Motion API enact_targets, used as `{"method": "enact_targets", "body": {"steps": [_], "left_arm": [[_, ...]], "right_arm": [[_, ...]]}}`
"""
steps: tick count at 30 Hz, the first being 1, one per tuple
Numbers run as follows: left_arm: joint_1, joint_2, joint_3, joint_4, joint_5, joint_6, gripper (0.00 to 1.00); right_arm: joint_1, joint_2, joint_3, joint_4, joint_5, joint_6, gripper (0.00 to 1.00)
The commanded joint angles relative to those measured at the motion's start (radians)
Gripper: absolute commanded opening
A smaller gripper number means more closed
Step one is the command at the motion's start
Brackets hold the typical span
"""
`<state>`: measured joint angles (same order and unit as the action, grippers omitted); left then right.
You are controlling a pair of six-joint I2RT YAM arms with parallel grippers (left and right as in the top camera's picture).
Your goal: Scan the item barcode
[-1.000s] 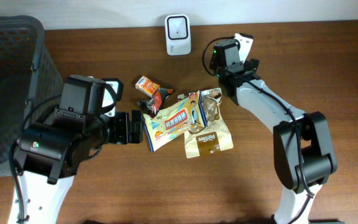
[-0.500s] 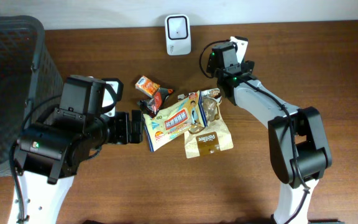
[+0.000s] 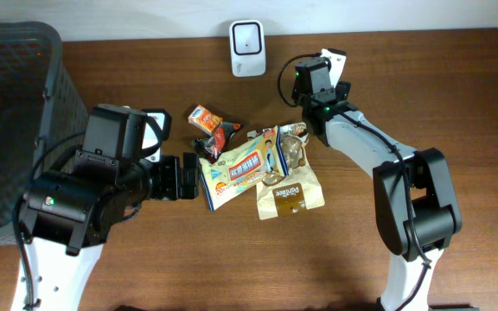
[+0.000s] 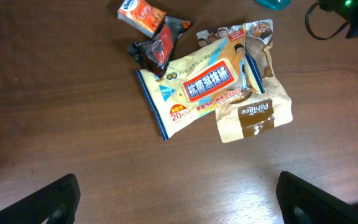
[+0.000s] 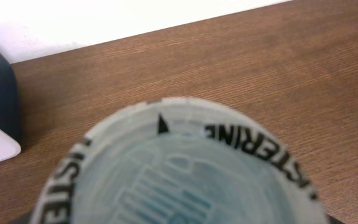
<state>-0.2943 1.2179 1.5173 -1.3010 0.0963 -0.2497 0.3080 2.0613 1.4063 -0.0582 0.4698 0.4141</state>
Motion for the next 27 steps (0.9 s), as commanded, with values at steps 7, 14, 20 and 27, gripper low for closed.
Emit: {"method": "enact_targets", "body": {"steps": [7,14,20,27], "left_arm": [[0.002,-0.002,0.006,-0.002,-0.008,0.012,0.99],[0.002,-0.002,0.006,-0.002,-0.008,0.012,0.99],[0.002,-0.002,0.006,-0.002,-0.008,0.012,0.99],[0.002,-0.002,0.006,-0.002,-0.008,0.012,0.99]], "right_arm": [[-0.002,-0.056,-0.002,-0.033,-0.021,0.002,0.79],[-0.003,-0.151,0.000,-0.095,-0.173,0.001,0.79],[-0.003,-0.176,0.038,-0.159,-0.356,0.002,0.72],[-0.003,-0.176,0.108,-0.249,-0.573,0.009,0.71]]}}
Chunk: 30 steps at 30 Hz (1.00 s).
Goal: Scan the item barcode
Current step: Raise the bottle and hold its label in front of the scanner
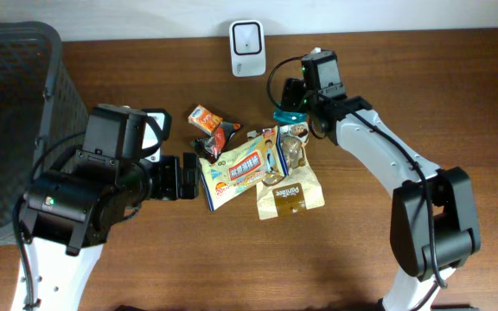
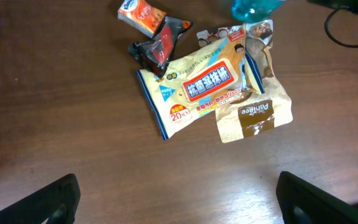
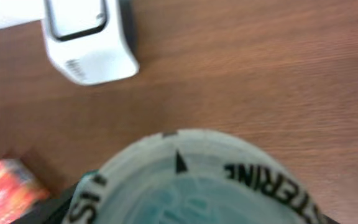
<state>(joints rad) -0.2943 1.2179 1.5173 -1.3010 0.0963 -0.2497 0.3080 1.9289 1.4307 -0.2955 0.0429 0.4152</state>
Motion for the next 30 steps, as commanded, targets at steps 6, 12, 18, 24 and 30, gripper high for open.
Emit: {"method": "enact_targets", "body": {"steps": [6,12,18,24,30], "left_arm": [[0.002,-0.002,0.006,-0.002,-0.008,0.012,0.99],[0.002,-0.002,0.006,-0.002,-0.008,0.012,0.99],[0.002,-0.002,0.006,-0.002,-0.008,0.012,0.99],[0.002,-0.002,0.006,-0.002,-0.008,0.012,0.99],[0.002,-0.002,0.006,-0.002,-0.008,0.012,0.99]], "right_arm": [[-0.002,-0.043,0.175,-0.099,-0.171,0.016,0.61],[-0.001,-0.041,0.187,-0.068,-0.241,0.148,0.59],[0.000,-0.026,0.187,0.101,-0.287,0.309,0.60],[0.000,0.038,0.187,0.282,-0.257,0.508,0.56],[0.000,0.130,0.187,0.445,-0.256,0.772,0.53]]}}
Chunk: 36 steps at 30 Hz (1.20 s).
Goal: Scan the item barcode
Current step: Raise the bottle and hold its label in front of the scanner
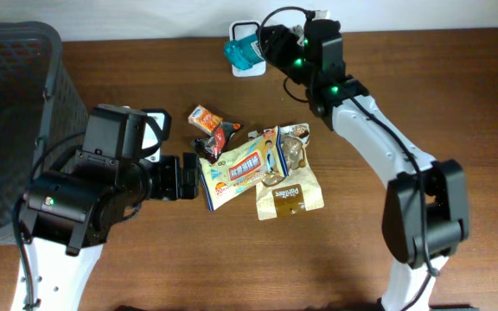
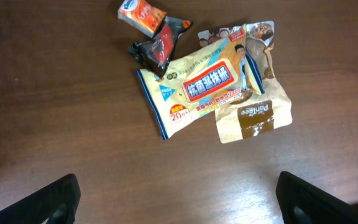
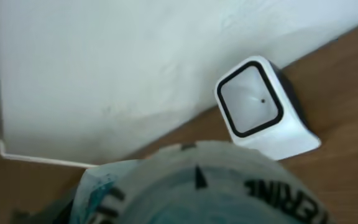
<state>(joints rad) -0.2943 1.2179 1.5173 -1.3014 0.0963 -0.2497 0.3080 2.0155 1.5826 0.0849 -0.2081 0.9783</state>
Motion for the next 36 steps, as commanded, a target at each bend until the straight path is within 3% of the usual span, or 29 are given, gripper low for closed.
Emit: {"method": "enact_targets", "body": {"steps": [1,10,22,36], "left_arm": [[0.002,-0.002,0.006,-0.002,-0.008,0.012,0.99],[0.002,-0.002,0.006,-0.002,-0.008,0.012,0.99],[0.002,-0.002,0.006,-0.002,-0.008,0.012,0.99],[0.002,-0.002,0.006,-0.002,-0.008,0.012,0.99]], "right_arm": [[0.000,0.066,0.035,0.094,-0.006,0.275,0.53],[0.016,0.201,0.036,0.275,-0.021,0.628,0.55],[0.062,0.216,0.073,0.293,-0.027,0.794,0.54],[0.024,0.255,0.073,0.244,0.084,0.822,0.54]]}}
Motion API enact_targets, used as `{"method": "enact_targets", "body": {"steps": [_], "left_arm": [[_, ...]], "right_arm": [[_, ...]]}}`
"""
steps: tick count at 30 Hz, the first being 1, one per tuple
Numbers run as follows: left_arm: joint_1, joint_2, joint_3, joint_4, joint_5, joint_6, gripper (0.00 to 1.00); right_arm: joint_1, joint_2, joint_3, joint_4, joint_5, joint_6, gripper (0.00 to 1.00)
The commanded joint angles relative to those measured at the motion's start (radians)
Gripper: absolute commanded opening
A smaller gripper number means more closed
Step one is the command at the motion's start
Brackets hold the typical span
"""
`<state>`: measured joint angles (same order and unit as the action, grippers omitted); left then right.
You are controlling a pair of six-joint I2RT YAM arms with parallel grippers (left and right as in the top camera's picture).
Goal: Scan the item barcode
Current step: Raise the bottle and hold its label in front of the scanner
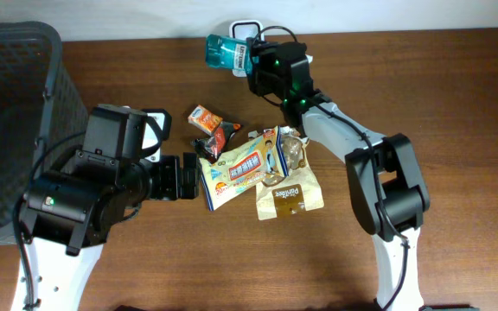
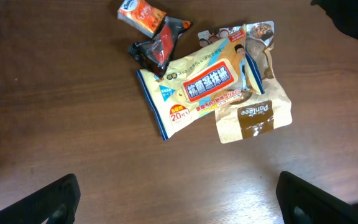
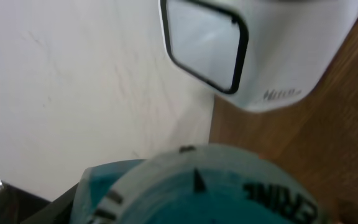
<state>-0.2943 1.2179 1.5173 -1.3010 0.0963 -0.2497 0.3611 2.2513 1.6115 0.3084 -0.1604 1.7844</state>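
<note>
A teal mouthwash bottle (image 1: 224, 49) hangs at the back of the table with my right gripper (image 1: 251, 59) shut on it. It lies sideways just left of the white barcode scanner (image 1: 247, 27), which it and the gripper partly cover. In the right wrist view the bottle's round base (image 3: 197, 193) fills the bottom, and the scanner's window (image 3: 207, 43) faces it from close above. My left gripper (image 1: 185, 177) stands open, low over the table left of the packets, holding nothing; its fingers (image 2: 48, 199) frame bare wood.
A pile of packets lies mid-table: a wet-wipes pack (image 1: 239, 171), a brown bag (image 1: 288, 197), a dark red wrapper (image 1: 214, 138) and a small orange packet (image 1: 203, 116). A dark mesh basket (image 1: 15, 130) stands at the left. A white wall runs behind the table's back edge.
My right gripper has shifted the bottle a little further left, past the scanner's front, and turned. The scanner window is now larger and closer in the right wrist view. The left arm is unchanged.
My right gripper first held the bottle right of the packets, away from the scanner. Then it was over the top of the pile, nearer the scanner. Then the bottle was up against the scanner at the back edge, and now just left of it. The left gripper stayed open throughout.
</note>
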Motion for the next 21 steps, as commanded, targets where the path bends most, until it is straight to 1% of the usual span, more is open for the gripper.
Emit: {"method": "enact_targets", "body": {"steps": [1,7,10,16,21], "left_arm": [[0.002,-0.002,0.006,-0.002,-0.008,0.013,0.99],[0.002,-0.002,0.006,-0.002,-0.008,0.012,0.99],[0.002,-0.002,0.006,-0.002,-0.008,0.012,0.99],[0.002,-0.002,0.006,-0.002,-0.008,0.012,0.99],[0.002,-0.002,0.006,-0.002,-0.008,0.012,0.99]], "right_arm": [[-0.036,0.029,0.044,0.021,0.041,0.016,0.54],[-0.067,0.050,0.044,0.028,0.061,0.016,0.54],[-0.076,0.050,0.044,0.082,0.060,0.002,0.54],[-0.069,0.050,0.044,0.151,-0.011,0.010,0.53],[-0.067,0.050,0.052,0.153,-0.008,0.013,0.54]]}}
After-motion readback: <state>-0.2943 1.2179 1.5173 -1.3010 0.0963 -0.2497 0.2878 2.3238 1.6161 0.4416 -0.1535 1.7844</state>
